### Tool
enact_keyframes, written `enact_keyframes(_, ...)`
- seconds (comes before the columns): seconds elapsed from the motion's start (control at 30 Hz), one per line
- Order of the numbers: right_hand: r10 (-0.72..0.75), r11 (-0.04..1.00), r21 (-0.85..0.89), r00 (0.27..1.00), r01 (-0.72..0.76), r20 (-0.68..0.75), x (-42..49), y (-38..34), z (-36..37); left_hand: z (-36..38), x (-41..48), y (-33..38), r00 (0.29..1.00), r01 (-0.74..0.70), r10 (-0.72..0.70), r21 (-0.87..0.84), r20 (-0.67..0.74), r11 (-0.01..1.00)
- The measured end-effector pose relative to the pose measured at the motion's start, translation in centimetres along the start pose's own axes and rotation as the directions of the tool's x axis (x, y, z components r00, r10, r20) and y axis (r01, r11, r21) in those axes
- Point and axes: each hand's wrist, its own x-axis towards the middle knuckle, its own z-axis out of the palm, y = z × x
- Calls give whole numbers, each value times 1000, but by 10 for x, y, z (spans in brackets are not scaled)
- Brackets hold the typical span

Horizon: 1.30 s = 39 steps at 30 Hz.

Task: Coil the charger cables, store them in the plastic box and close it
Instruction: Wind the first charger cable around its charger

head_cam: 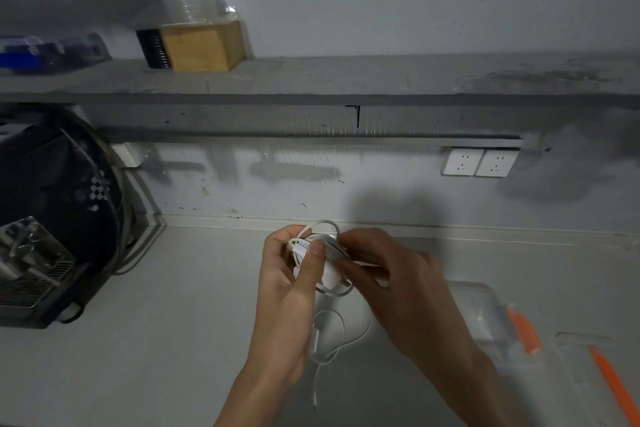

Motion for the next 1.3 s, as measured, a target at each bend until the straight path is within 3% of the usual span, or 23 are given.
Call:
enact_keyframes(0.17, -71, 991, -114, 997, 73, 17, 9, -2, 3, -8, 6, 4, 998, -55, 51, 126, 30, 991)
enact_keyframes(0.57, -88, 983, -152, 993, 99, 77, 18, -1, 1, -25, 14, 12, 993, -54, 35, 172, 109, 984)
enact_keyframes(0.83, -83, 992, -96, 995, 87, 47, 18, 3, -2, -25, 20, 13, 975, -3, -37, 180, 217, 984)
enact_keyframes(1.0, -110, 983, 149, 993, 103, 41, 18, 4, -7, -22, 21, 15, 964, 34, -66, 126, 257, 991)
enact_keyframes(1.17, -147, 975, -158, 986, 159, 82, 9, 10, -7, -20, 23, 11, 992, 34, -57, 192, 115, 981)
enact_keyframes(1.3, -234, 943, -280, 957, 181, -171, -1, 11, 13, -9, 18, 4, 999, -43, 43, 212, 5, 976)
